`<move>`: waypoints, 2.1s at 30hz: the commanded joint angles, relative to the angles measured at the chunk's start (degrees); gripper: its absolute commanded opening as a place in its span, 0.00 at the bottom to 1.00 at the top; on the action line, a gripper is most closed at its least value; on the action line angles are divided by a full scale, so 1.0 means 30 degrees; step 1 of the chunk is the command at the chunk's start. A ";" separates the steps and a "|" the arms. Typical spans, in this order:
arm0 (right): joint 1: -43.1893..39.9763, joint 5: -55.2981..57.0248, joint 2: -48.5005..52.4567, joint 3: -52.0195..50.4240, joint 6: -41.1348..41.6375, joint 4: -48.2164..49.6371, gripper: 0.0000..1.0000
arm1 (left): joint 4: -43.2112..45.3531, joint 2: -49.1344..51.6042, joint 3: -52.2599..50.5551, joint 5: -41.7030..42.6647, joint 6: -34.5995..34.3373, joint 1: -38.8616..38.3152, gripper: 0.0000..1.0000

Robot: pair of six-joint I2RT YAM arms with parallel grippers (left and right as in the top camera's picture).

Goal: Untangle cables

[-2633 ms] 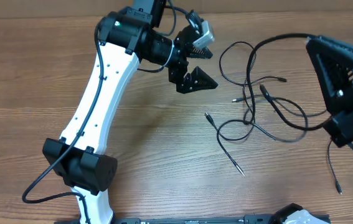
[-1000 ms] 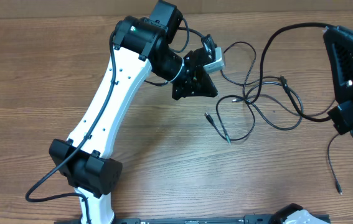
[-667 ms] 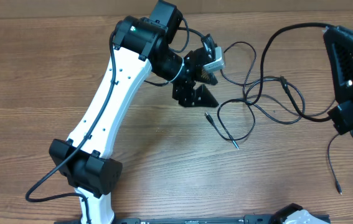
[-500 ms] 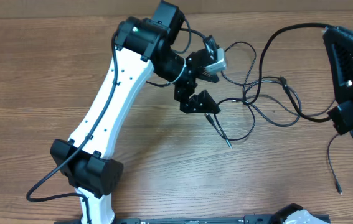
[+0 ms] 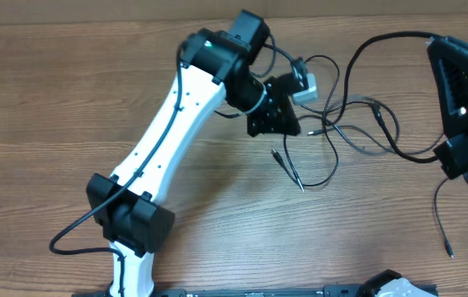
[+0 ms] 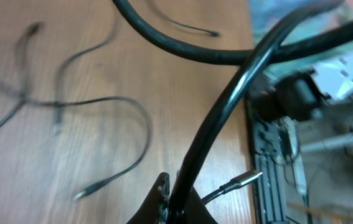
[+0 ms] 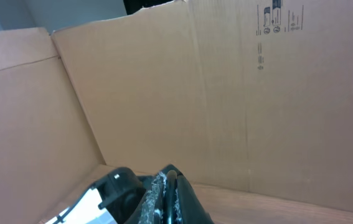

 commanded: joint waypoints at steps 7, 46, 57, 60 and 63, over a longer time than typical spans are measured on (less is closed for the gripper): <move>-0.0066 0.5923 0.0022 0.0066 -0.0095 0.0109 0.04 | -0.1166 -0.1763 0.4371 -0.1872 -0.6521 0.6186 0.04; -1.7340 -0.1610 0.7890 0.0066 -0.1515 -0.0699 0.04 | -0.0328 -0.6725 0.4510 -1.1213 -1.6611 1.7500 0.04; -1.8841 -0.2324 0.8196 0.0066 -0.1574 -0.0758 0.04 | 0.0219 -0.6739 0.4503 -1.5606 -1.8068 1.7478 0.04; -1.8841 -0.2637 0.8204 0.0066 -0.1574 -0.0780 0.04 | 0.0189 -0.6739 0.4503 -1.5606 -1.8054 1.7478 0.04; -1.8841 -0.2688 0.8204 0.0066 -0.1574 -0.0765 0.04 | 0.0044 -0.6754 0.4503 -1.5613 -1.7996 1.7478 0.04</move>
